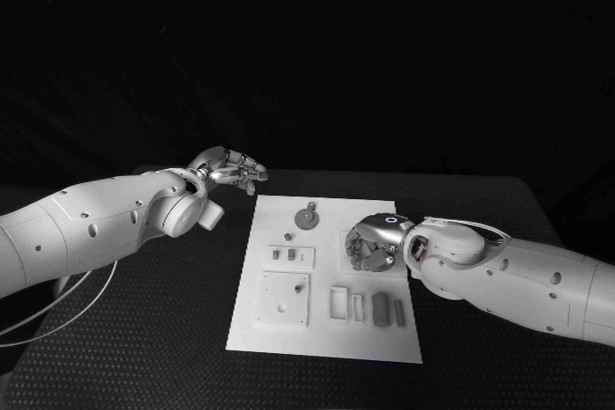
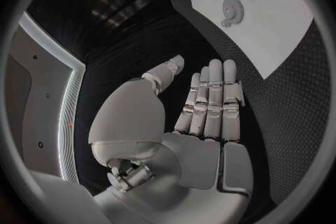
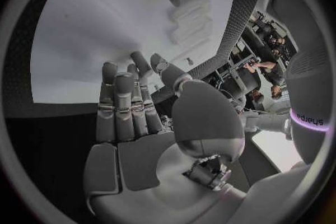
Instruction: Assemble the parts on the task board
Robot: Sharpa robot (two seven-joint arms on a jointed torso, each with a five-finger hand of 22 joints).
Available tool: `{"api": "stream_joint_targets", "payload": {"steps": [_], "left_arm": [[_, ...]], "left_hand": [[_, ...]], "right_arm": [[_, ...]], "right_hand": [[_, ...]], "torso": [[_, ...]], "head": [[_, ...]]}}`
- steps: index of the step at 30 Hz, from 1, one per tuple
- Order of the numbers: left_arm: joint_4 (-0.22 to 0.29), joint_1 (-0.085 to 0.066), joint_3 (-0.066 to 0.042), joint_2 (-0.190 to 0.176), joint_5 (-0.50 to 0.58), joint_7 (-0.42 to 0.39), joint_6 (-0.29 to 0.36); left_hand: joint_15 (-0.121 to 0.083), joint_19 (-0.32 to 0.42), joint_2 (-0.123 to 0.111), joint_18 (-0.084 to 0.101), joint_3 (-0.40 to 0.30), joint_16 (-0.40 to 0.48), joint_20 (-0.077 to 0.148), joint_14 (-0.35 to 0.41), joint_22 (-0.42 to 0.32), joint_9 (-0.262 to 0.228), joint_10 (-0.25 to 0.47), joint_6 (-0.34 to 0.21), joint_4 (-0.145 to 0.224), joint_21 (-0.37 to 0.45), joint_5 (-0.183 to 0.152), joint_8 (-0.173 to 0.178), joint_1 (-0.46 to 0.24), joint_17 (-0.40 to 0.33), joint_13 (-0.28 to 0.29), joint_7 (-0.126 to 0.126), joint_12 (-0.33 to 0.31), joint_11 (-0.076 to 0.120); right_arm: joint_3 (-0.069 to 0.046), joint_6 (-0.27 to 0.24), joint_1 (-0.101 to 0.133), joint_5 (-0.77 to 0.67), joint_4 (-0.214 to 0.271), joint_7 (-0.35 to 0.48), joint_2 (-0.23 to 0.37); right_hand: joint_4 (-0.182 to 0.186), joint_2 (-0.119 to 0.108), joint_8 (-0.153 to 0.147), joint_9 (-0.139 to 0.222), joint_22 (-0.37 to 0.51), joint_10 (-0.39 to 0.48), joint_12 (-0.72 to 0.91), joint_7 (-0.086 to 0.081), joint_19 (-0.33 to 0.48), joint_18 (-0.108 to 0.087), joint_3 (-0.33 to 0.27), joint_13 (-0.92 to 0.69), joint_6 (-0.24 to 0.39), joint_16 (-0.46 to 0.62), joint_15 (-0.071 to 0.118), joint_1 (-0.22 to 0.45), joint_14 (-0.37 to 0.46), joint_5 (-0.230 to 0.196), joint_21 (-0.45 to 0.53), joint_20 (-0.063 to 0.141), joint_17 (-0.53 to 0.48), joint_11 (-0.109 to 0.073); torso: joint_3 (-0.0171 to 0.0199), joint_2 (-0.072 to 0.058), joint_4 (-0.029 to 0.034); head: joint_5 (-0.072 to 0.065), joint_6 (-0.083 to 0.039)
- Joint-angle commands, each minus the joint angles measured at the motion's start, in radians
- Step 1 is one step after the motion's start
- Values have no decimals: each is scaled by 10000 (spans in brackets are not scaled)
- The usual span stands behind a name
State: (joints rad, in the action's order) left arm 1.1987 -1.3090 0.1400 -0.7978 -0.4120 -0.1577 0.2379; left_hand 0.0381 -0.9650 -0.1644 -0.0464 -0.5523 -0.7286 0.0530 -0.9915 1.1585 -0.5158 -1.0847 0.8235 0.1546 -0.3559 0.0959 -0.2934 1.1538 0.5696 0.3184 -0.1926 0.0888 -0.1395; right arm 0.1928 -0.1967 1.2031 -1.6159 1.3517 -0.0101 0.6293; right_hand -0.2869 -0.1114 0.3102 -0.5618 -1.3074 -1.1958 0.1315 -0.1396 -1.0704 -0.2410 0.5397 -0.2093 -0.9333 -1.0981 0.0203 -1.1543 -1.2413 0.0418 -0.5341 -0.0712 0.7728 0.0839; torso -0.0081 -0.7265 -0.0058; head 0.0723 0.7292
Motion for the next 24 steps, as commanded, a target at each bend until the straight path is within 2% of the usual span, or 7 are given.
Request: {"api": "stream_joint_targets", "payload": {"steps": [1, 4, 6, 8, 10, 24], "left_arm": [[17, -12, -5, 21, 64, -136, -134], [16, -12, -5, 25, 65, -132, -137], [15, -12, -5, 17, 65, -129, -137], [16, -12, -5, 11, 69, -127, -140], [19, -12, -5, 2, 69, -129, -135], [17, -12, -5, -16, 70, -130, -120]], "left_hand": [[25, -54, -6, -120, -3, 67, 50, -74, 16, 15, -20, -42, -51, 69, 39, -33, -52, 13, 4, 1, 45, -14], [26, -54, -2, -119, -3, 70, 50, -74, 17, 17, -17, -45, -54, 71, 39, -34, -55, 16, 4, 0, 44, -14], [26, -54, -1, -119, -2, 71, 50, -74, 18, 18, -16, -45, -56, 72, 39, -34, -56, 18, 4, -1, 44, -15], [26, -53, 0, -119, -2, 72, 50, -73, 18, 19, -15, -47, -57, 73, 40, -34, -56, 19, 3, -1, 43, -15], [26, -53, 1, -119, -2, 74, 50, -73, 19, 20, -14, -49, -58, 74, 40, -35, -57, 21, 3, -1, 43, -16], [27, -55, 23, -119, -7, 84, 52, -74, 23, 26, -8, -57, -67, 82, 43, -39, -53, 33, 2, -4, 41, -17]], "right_arm": [[1, -144, -22, -196, -6, -32, -41], [2, -41, -23, -213, -58, -161, -64], [3, -6, -23, -239, -118, -167, -74], [3, -9, -25, -244, -149, -158, -74], [3, -20, -28, -245, -158, -162, -81], [3, -189, -37, -517, -125, -328, -37]], "right_hand": [[-9, 121, 68, -5, -211, -87, 63, -1, -75, -208, 70, -16, -76, -26, 70, -28, -6, 56, -36, 22, -17, 8], [-16, 236, 70, 1, -211, -118, 65, 11, -87, -208, 177, -28, -111, -21, 83, -89, -27, 56, -45, 28, -32, -5], [-19, 417, 62, 9, -205, -121, 57, 18, -83, -207, 320, -32, -121, -13, 89, -178, -31, 57, -40, 35, -44, -10], [15, 488, 50, 28, -200, -148, 46, 12, -65, -201, 767, -45, -160, 5, 90, -343, -27, 57, -24, 14, -68, -13], [36, 569, 69, 26, -206, -207, 64, 25, -69, -204, 970, -65, -223, 6, 104, -344, -32, 56, -30, 0, -76, -28], [-14, 638, 229, -74, -223, -552, 209, 150, -170, -208, 1491, -230, -540, -51, 248, -243, -121, 55, -140, 49, -88, -175]], "torso": [[-3, 0, -1], [-4, 2, 4], [-9, 2, 6], [-17, 2, 8], [-18, 0, 7], [-19, 2, 3]], "head": [[6, 8], [0, 33], [-12, 35], [-20, 39], [-19, 51], [-22, 84]]}}
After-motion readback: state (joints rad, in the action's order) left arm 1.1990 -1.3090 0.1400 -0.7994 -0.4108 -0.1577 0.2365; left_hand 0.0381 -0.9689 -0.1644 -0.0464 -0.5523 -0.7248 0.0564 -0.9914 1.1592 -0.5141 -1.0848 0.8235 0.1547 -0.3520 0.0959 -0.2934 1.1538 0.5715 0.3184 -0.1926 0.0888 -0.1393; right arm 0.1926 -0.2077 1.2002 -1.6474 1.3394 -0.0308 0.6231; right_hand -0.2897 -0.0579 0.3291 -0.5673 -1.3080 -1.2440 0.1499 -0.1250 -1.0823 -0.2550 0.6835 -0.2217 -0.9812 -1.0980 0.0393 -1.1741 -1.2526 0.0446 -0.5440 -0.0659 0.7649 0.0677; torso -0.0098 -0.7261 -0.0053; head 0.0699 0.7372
